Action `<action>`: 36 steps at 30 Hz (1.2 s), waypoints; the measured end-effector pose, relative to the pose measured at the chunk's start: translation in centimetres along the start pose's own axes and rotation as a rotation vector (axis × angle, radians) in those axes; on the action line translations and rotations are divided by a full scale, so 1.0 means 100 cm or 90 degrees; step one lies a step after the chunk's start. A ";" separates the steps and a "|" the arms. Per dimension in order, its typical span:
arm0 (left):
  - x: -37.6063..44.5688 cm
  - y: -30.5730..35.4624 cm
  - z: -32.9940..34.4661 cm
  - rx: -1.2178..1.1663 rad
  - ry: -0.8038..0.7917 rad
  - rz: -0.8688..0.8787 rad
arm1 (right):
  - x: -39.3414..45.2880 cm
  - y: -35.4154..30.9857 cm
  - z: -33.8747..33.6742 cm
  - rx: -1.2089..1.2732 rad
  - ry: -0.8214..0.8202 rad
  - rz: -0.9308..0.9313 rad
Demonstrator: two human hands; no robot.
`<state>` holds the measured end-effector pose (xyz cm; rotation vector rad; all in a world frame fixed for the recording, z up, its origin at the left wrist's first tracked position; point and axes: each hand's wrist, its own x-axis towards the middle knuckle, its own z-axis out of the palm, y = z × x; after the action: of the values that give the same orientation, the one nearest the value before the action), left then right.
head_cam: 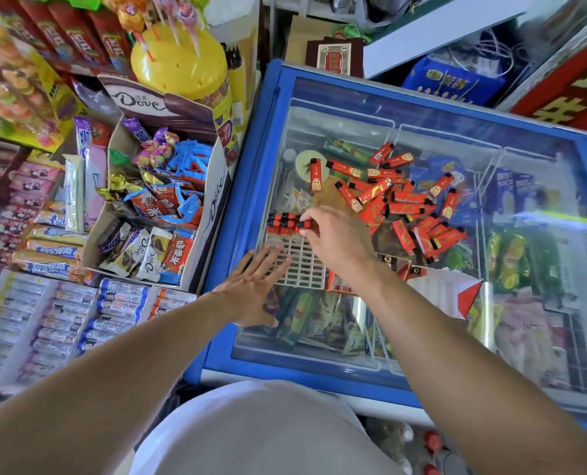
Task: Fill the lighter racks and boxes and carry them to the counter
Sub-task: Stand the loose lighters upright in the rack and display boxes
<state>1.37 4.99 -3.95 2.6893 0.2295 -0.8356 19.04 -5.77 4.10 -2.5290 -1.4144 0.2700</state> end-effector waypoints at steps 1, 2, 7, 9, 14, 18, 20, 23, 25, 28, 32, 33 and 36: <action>0.000 0.000 0.000 0.001 0.001 -0.001 | -0.001 0.000 0.002 -0.003 0.003 0.004; 0.000 0.000 0.001 0.001 0.002 -0.001 | -0.003 -0.001 0.003 -0.009 0.009 0.009; 0.000 0.000 0.001 0.002 0.001 -0.003 | -0.008 -0.001 0.010 -0.016 0.029 0.047; 0.000 0.000 0.001 0.001 -0.002 -0.005 | -0.009 -0.001 0.013 -0.008 0.030 0.061; -0.001 0.000 -0.001 0.007 -0.006 -0.001 | -0.010 -0.004 0.017 0.008 0.034 0.080; -0.001 0.000 0.000 0.006 -0.004 -0.001 | -0.010 -0.006 0.017 0.008 0.030 0.097; -0.001 0.000 0.000 0.002 -0.003 -0.001 | -0.010 -0.007 0.016 0.012 0.040 0.099; -0.001 0.000 0.000 0.003 -0.005 -0.001 | -0.011 -0.006 0.016 0.019 0.060 0.102; -0.001 0.000 0.000 0.004 -0.008 -0.001 | -0.011 -0.006 0.016 0.022 0.069 0.100; -0.001 0.000 0.000 0.003 -0.012 -0.001 | -0.013 -0.008 0.015 0.038 0.080 0.092; -0.001 0.000 -0.001 -0.008 -0.013 0.004 | -0.015 -0.010 0.015 0.054 0.091 0.081; -0.001 0.000 -0.001 -0.010 -0.015 0.004 | -0.016 -0.011 0.015 0.051 0.093 0.084; -0.001 0.000 -0.001 -0.010 -0.015 0.005 | -0.015 -0.011 0.016 0.050 0.094 0.097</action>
<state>1.33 5.06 -3.78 2.6630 0.2189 -0.8585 16.91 -6.33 3.01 -2.5385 -1.1374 0.1574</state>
